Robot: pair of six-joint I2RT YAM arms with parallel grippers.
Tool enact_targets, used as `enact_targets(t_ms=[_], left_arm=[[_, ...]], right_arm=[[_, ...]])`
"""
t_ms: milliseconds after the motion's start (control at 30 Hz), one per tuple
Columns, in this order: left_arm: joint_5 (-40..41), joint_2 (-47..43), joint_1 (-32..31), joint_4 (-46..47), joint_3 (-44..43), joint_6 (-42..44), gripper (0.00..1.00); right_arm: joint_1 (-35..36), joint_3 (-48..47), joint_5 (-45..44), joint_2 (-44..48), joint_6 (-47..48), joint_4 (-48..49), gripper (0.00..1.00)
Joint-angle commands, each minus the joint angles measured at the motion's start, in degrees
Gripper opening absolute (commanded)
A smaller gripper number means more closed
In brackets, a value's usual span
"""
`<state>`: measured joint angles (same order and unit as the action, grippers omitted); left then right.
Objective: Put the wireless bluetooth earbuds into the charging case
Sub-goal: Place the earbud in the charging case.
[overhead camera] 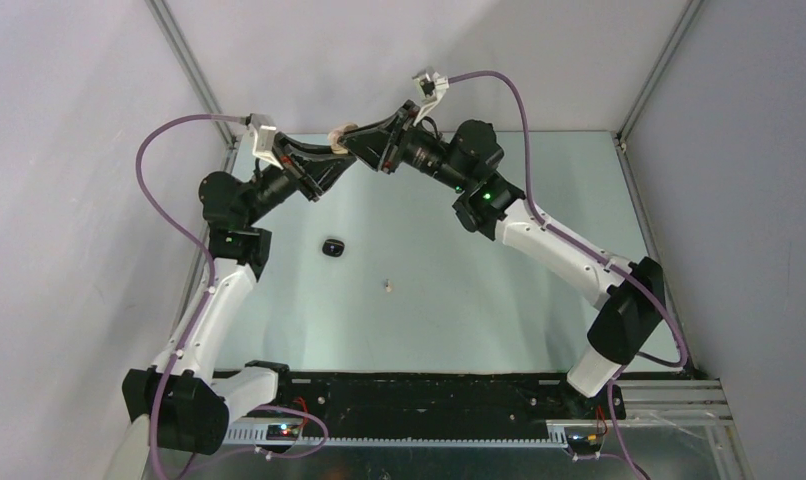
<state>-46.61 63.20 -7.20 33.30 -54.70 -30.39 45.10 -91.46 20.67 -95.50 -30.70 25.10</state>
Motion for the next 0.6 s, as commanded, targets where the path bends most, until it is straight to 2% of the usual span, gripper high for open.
enact_targets(t_ms=[0, 300, 567], left_arm=[[-0.4, -3.12, 0.07, 6.43, -2.3, 0.57, 0.0], [-2.12, -3.46, -0.08, 6.43, -1.1, 0.32, 0.0], [-4.69, -4.13, -0.97, 6.43, -0.13, 1.89, 0.0]], right_arm=[[-0.78, -0.04, -2.59, 1.65, 4.29, -5.24, 0.29], [0.13, -0.63, -2.93, 0.97, 7.46, -6.71, 0.3], [1.36, -3.35, -4.39, 0.16, 13.56, -12.66, 0.3]])
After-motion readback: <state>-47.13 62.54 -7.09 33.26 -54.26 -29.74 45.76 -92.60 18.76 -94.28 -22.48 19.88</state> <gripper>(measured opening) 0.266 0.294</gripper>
